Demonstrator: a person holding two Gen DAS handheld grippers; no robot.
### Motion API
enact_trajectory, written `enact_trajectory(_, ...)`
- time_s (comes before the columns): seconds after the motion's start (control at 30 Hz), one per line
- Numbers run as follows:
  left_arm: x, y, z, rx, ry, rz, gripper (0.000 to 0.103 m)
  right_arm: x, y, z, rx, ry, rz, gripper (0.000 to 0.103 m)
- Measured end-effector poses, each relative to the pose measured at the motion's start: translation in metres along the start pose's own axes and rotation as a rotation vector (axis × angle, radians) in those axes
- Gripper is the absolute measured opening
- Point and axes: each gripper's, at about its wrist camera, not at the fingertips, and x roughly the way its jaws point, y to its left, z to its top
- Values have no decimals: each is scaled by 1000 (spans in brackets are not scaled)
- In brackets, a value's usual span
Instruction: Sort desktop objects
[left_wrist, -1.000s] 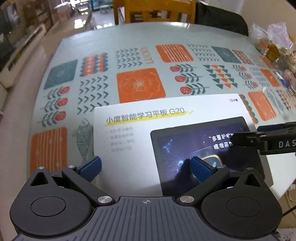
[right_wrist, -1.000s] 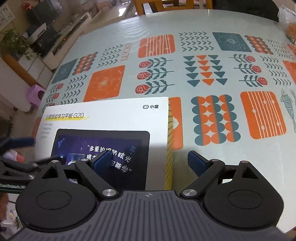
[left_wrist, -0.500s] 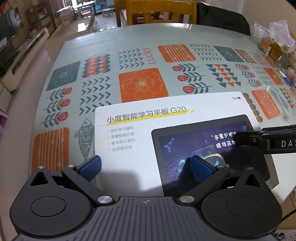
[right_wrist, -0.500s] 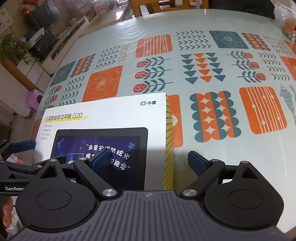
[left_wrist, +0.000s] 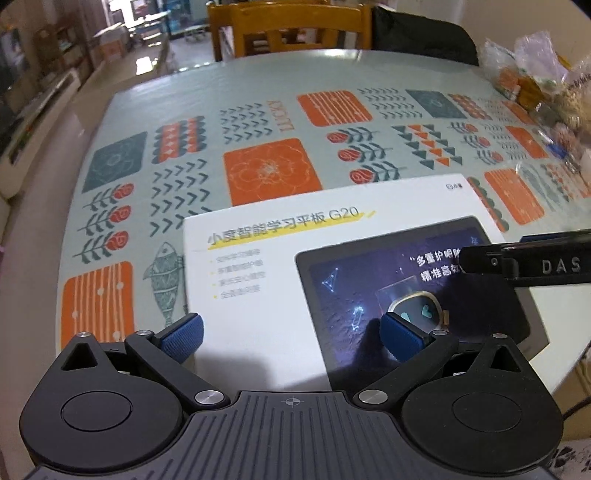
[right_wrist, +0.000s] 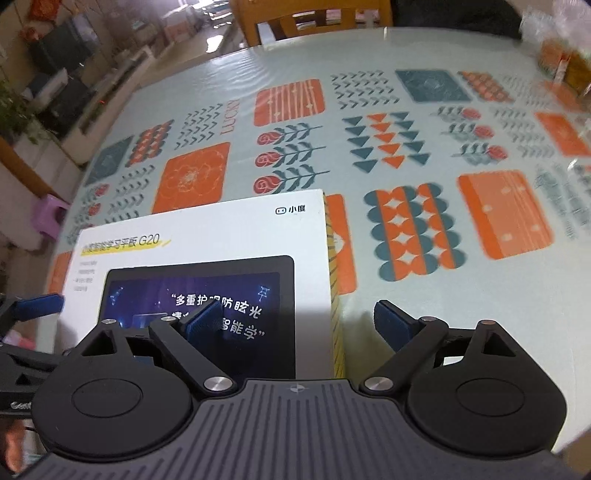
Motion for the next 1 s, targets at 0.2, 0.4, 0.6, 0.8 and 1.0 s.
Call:
enact_trajectory(0.2,-42,8,3,-78,-79,32,103,-43,29,8,-24,-77,-144,103)
enact_trajectory(0.4,-76,2,-5,-172,-47,-2,103,-79,36,14,-46,-50,-276,103)
enact_trajectory(0.6,-107,-19,-23,-273,-76,-6,103,-119,11,23,35,-53,-131,103)
enact_trajectory(0.8,-124,-40,-29,-287,10,47,103,-152,1,17,-51,-77,-44,103)
enact_trajectory(1.0,-131,-48,-44,-356,125,49,103,-159,-13,7,-38,-21,5,103)
